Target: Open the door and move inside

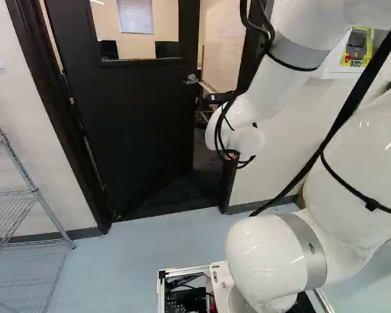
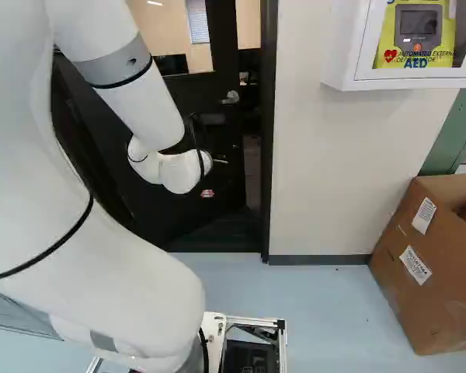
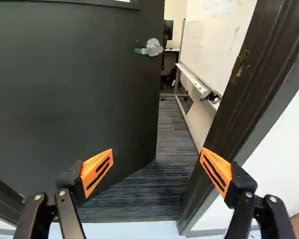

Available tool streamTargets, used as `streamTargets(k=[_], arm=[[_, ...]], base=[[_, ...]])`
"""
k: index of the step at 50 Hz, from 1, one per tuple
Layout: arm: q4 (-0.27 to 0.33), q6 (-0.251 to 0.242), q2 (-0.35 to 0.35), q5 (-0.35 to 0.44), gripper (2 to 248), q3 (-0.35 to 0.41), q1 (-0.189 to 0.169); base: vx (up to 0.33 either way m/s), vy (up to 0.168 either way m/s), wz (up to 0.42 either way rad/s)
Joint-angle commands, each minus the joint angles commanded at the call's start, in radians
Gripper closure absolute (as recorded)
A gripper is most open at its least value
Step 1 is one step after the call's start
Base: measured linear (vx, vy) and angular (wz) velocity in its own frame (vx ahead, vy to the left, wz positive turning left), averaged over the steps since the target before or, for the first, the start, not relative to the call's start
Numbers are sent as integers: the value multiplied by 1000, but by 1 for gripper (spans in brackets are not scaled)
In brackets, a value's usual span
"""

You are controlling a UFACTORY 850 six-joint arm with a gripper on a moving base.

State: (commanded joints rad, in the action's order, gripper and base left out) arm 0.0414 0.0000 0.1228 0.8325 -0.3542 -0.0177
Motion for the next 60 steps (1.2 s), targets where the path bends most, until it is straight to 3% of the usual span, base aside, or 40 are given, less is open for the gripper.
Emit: streamTargets(k=[39, 60], arm=[[1, 0, 1, 0, 3, 1, -1], [1, 0, 1, 0, 3, 1, -1]], base=[[10, 2, -4], [99, 71, -17]])
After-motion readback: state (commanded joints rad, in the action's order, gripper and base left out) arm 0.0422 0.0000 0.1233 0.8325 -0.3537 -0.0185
